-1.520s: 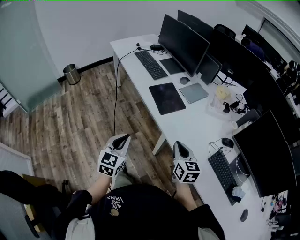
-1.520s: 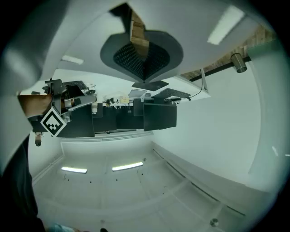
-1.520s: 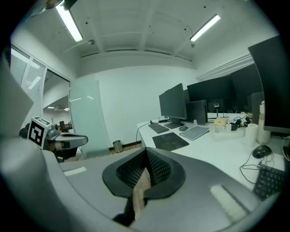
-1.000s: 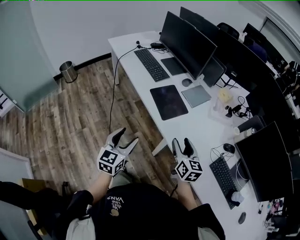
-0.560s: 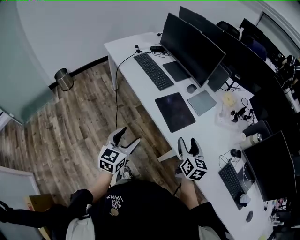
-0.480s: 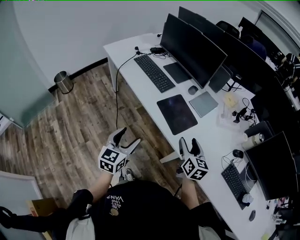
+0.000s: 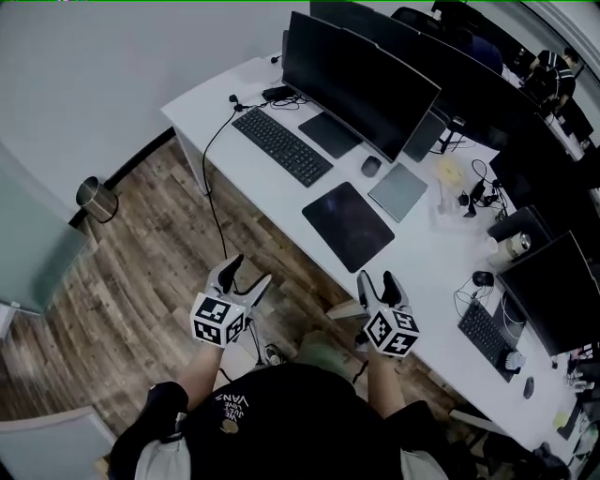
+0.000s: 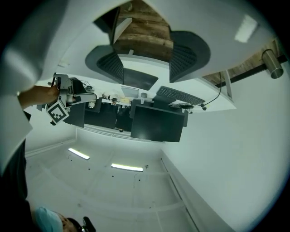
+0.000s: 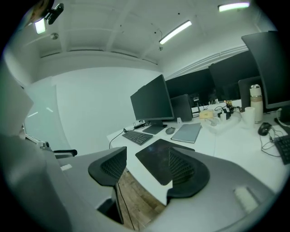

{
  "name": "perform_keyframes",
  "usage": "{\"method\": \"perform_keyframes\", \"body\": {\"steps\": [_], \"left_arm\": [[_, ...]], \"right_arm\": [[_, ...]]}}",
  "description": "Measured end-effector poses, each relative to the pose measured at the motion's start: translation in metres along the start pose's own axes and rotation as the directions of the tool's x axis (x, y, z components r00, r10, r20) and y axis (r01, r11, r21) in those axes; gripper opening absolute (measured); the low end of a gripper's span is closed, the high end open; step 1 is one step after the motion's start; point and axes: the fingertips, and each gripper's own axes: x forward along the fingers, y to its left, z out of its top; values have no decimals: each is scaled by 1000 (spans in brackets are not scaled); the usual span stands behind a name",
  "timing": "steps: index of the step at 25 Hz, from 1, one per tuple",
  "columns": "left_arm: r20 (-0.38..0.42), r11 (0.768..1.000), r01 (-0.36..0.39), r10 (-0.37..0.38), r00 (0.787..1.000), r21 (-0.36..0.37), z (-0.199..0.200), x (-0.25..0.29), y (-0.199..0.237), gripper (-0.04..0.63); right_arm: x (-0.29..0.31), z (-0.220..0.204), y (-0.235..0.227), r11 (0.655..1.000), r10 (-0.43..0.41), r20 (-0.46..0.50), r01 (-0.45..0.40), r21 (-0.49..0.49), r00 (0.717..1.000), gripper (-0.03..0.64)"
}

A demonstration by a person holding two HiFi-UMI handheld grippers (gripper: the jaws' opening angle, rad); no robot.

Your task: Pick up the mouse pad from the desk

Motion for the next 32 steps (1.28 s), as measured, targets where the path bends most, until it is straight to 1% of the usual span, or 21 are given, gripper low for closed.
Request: {"method": "perform_keyframes", "body": {"steps": [3, 7, 10, 14, 17, 23, 28, 32], "left_arm": [[-18, 999, 40, -40, 999, -10, 0, 31, -2, 292], [-39, 998, 57, -58, 998, -22, 4, 68, 2, 291], [-68, 998, 64, -65, 996, -24, 5, 94, 5, 291], [-104, 997, 80, -82, 991, -23, 7, 135, 9, 291], [-134, 996, 85, -88, 987, -27, 4, 165, 10, 291], [-199, 996, 88, -93, 976, -35, -3, 210, 6, 291], [-233, 996, 82, -88, 969, -35, -7, 232, 5, 291], [-276, 995, 93, -99, 956, -36, -14, 240, 10, 291]], "right_arm": [[13, 6, -19, 999, -36, -6, 36, 11, 999, 276], [42, 15, -34, 999, -34, -5, 34, 40, 999, 276], [65, 24, -47, 999, -28, -20, 28, 25, 999, 276], [92, 30, -71, 999, -49, -54, 49, -1, 997, 276], [109, 26, -93, 998, -70, -94, 69, -13, 993, 276], [126, 15, -137, 994, -103, -151, 109, 28, 983, 276], [142, -2, -160, 992, -110, -207, 121, 41, 972, 275], [154, -16, -169, 988, -139, -255, 152, 30, 957, 275]]}}
